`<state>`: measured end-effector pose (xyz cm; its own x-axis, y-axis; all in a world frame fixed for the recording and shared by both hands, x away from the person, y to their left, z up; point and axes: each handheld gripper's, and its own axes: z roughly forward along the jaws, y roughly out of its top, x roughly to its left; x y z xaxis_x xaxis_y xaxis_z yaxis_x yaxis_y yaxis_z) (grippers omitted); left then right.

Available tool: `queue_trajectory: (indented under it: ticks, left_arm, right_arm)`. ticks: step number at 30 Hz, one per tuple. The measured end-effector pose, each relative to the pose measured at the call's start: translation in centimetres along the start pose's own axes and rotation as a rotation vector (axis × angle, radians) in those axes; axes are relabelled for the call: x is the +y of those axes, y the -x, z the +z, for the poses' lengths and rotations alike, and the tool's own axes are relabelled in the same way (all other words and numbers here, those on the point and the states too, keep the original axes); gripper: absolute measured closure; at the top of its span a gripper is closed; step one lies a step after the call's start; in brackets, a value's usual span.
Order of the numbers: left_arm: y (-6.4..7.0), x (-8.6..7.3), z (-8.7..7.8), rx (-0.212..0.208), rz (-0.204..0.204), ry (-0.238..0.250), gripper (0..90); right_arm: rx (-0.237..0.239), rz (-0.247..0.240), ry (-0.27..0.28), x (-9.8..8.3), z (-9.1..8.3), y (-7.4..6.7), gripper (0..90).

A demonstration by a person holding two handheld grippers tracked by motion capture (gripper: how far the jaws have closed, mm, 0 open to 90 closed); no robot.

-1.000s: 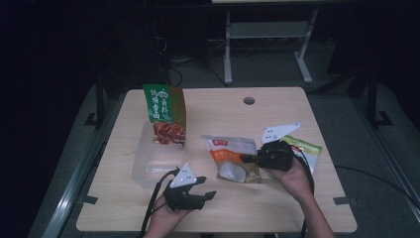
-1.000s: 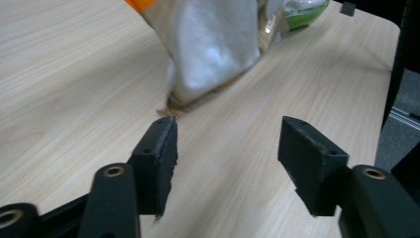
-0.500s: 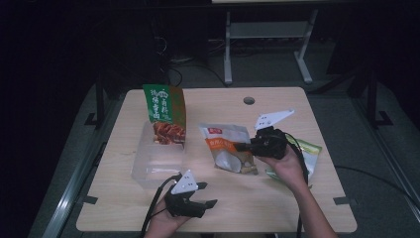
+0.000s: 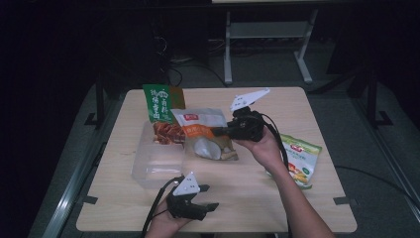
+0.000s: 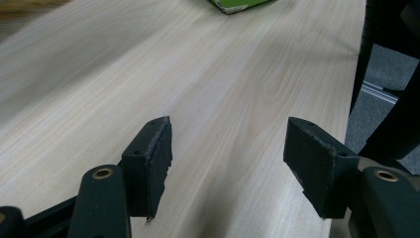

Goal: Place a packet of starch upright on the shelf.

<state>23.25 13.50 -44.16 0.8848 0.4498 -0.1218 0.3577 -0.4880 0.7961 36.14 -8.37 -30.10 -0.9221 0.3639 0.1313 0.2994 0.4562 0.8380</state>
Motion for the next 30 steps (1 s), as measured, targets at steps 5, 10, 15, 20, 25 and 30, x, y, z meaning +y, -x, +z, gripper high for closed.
queue_trajectory:
  ticks: [5,10,15,20,25,30]
  left_arm:
    - [0.0,0.0,0.0,-0.001,0.006,-0.006,35.1]
    - [-0.2,-0.1,0.0,-0.01,0.008,-0.012,35.1]
    - [-0.2,-0.2,0.0,-0.011,-0.005,-0.001,35.0]
    - [-0.3,-0.3,0.0,-0.008,-0.003,-0.013,35.0]
    - [-0.2,-0.4,0.3,-0.007,0.001,-0.009,34.7]
    - [-0.1,-0.5,0.4,-0.002,-0.001,-0.005,33.6]
  right_arm:
    - [0.027,-0.004,0.005,1.6,1.5,-0.3,89.8]
    - [0.044,0.001,0.009,2.6,2.6,-0.3,89.8]
    - [0.058,0.002,0.016,3.5,3.9,-0.4,89.8]
    - [0.079,-0.006,0.021,4.4,5.3,-0.5,89.8]
    - [0.098,-0.013,0.013,5.2,7.1,-0.6,89.9]
    - [0.12,-0.002,0.029,5.8,9.2,-0.9,89.8]
